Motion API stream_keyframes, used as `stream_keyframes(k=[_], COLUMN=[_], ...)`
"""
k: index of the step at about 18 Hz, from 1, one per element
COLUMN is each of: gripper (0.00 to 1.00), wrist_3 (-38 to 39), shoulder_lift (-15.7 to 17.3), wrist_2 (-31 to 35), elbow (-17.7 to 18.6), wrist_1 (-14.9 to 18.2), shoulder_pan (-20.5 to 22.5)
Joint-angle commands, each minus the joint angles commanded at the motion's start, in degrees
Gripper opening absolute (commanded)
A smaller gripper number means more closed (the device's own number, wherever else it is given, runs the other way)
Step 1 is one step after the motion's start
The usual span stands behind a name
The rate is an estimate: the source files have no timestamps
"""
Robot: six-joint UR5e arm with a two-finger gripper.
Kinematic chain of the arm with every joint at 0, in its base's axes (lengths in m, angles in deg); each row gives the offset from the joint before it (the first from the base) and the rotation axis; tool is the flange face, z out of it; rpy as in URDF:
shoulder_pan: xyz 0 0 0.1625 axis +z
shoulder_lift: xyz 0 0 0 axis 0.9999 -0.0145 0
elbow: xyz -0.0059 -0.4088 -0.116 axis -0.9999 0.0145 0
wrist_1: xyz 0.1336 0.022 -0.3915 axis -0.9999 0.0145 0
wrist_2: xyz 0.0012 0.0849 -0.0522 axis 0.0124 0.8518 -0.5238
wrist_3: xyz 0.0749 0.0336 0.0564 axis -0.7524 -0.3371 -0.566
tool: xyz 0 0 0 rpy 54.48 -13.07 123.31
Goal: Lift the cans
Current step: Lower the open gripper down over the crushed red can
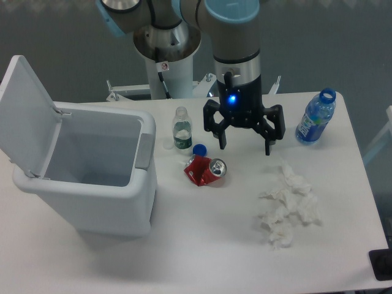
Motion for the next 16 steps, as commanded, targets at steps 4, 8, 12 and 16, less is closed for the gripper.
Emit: stream_keyframes(k=[4,8,12,16], gripper=[1.00,1.00,1.00,1.00], wrist_3=[-0.35,-0.26,-0.18,-0.27], shoulder_lift=[-0.09,-0.88,-2.02,-3.25], wrist_2=[0.09,-0.96,-1.32,-1.32], elbow=[0.35,1.05,2.90,4.04], wrist_1=[0.09,-0.26,-0.35,-0.35], shoulder_pan=[-0.17,-0.35,-0.53,-1.23])
